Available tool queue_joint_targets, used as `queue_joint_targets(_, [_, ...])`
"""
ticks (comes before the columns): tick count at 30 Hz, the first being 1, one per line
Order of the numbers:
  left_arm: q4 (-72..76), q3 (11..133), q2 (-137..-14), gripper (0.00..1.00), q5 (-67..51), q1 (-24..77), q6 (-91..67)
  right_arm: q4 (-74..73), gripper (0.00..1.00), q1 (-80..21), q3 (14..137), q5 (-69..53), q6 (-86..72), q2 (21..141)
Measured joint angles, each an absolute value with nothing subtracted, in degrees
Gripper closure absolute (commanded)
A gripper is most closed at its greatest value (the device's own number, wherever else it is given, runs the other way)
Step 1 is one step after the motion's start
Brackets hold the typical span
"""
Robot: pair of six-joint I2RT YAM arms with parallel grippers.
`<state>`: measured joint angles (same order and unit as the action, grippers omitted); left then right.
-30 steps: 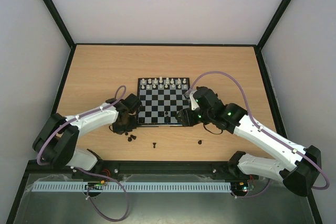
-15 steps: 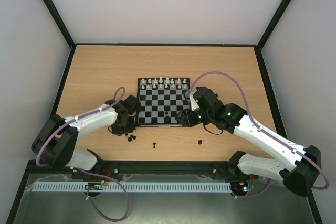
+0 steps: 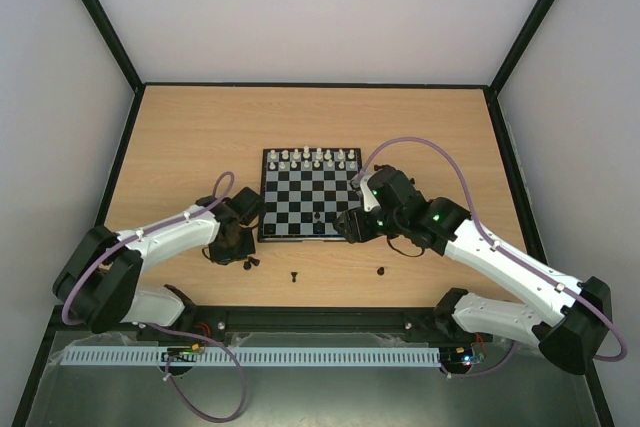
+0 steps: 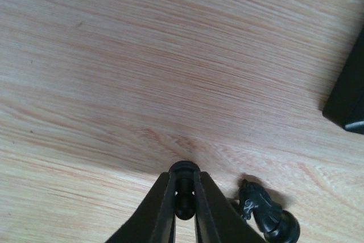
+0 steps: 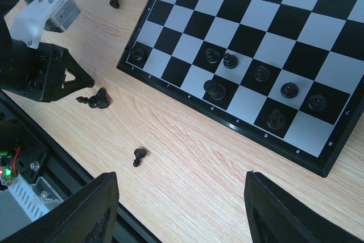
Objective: Set up the chess pieces on the board
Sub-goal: Pick up the chess piece at the center of the board, then place the chess piece on the chessboard.
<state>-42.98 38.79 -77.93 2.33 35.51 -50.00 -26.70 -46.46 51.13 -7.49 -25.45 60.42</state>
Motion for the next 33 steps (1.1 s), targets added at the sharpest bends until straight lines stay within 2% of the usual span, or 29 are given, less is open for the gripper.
queue_joint_targets(2, [-43.0, 38.8, -78.0, 0.98, 2.4, 35.6, -50.0, -26.7, 0.39, -46.5, 51.1, -7.5, -25.5, 60.4])
queue_joint_targets(10, [-46.4, 42.1, -78.3, 0.98, 3.0, 35.8, -49.0, -26.7, 0.39, -46.5, 51.1, -7.5, -25.5, 60.4])
queue_joint_targets(16, [-52.2, 61.5, -85.7, 0.98, 6.1, 36.1, -44.4, -26.7, 0.39, -46.5, 51.1, -7.3, -25.5, 60.7])
queue_joint_targets(22, [-53.0, 75.5, -96.2, 0.98, 6.7, 37.5, -39.3, -26.7, 0.39, -46.5, 51.1, -5.4, -25.5, 60.8])
queue_joint_targets(33, [-51.3, 79.4, -107.9, 0.96, 4.5, 40.6, -35.1, -26.7, 0.39, -46.4, 51.1, -3.5, -25.5, 61.3])
